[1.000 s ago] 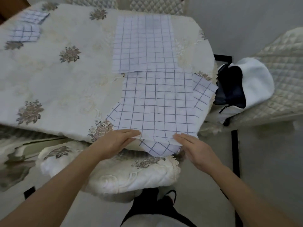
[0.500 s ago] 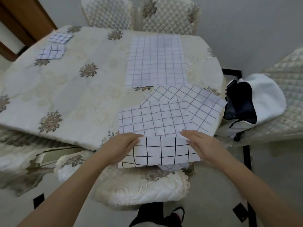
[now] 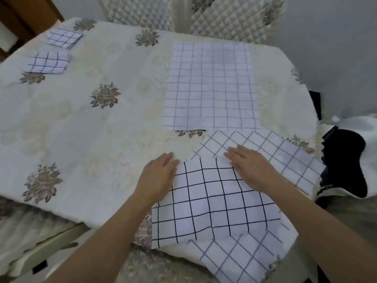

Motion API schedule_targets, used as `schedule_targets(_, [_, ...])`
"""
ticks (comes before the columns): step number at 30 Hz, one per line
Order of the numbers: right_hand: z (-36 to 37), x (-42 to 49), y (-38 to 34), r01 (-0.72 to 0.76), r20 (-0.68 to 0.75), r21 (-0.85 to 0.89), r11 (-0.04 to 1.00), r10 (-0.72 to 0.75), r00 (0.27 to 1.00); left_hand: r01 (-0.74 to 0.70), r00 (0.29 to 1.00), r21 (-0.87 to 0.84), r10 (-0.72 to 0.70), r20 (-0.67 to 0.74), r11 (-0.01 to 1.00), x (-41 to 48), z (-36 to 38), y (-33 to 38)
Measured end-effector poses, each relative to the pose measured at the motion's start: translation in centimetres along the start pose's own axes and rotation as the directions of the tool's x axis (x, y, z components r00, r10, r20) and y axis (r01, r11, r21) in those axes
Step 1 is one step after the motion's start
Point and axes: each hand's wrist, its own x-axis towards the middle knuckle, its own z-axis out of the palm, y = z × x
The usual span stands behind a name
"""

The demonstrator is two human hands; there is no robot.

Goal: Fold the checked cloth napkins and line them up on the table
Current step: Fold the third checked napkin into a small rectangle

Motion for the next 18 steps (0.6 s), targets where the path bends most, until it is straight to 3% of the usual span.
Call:
schedule_targets(6, [2.0,1.7,0.7,-0.016,-0.144,-0.060,0.998,0.007,0.989,0.040,0.991,0.043,-0.035,-0.126,0.998,1.3,1.0,-0.4])
schedule_targets(9, [1.7,-0.4,-0.3,-0.060,-0.304,-0.037,0.998,0.046,0.952,0.113,0.967,0.091,-0.088,-0.239,0.989,-0.5,0.4,1.3])
schedule_targets(11, [1.8,-2.7,-1.5,-0.057,-0.383,-0.019,0.998,0.045,0.922,0.065,0.960,0.086,-0.039,-0.278,0.994,-2.7,0.5,3.7])
schedule_targets(15, [4.3,-7.3,-4.7,-0.030,-0.359,0.045,0.999,0.045,0.932,-0.059,0.987,0.100,0.073,-0.144,0.993,-6.6,3.2,8.7])
schedule_targets(18, [6.6,-8.6,-6.7,-0.080,-0.277,0.057,0.995,0.093,0.956,-0.035,0.994,0.152,0.051,-0.101,0.988,-7.1,5.5,9.8])
